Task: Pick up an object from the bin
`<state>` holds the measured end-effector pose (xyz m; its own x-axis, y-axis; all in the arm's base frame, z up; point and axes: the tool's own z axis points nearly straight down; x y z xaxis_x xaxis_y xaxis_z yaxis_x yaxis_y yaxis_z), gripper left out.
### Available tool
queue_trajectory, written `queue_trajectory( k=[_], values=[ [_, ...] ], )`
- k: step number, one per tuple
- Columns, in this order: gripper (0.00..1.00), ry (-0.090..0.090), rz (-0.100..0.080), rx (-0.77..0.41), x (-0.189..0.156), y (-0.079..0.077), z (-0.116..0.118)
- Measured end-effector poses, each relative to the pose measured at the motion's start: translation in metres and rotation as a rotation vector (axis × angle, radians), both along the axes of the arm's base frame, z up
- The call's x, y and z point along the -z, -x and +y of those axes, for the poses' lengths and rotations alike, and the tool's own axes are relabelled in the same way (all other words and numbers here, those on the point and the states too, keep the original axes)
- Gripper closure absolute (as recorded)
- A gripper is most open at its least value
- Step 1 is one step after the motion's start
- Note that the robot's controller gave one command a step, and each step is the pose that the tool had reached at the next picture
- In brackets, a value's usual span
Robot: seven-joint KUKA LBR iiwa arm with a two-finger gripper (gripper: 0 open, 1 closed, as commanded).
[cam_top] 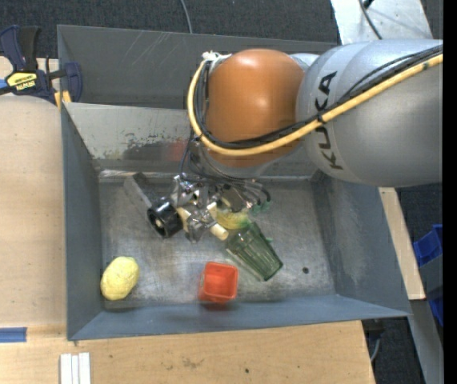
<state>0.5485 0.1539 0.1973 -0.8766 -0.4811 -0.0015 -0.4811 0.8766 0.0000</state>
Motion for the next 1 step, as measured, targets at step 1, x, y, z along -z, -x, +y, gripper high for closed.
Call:
queue_trajectory(
  k=[1],
  values=[
    [1.00,0.000,0.000,0.000,0.0001,0.0001,0.0000]
  ],
)
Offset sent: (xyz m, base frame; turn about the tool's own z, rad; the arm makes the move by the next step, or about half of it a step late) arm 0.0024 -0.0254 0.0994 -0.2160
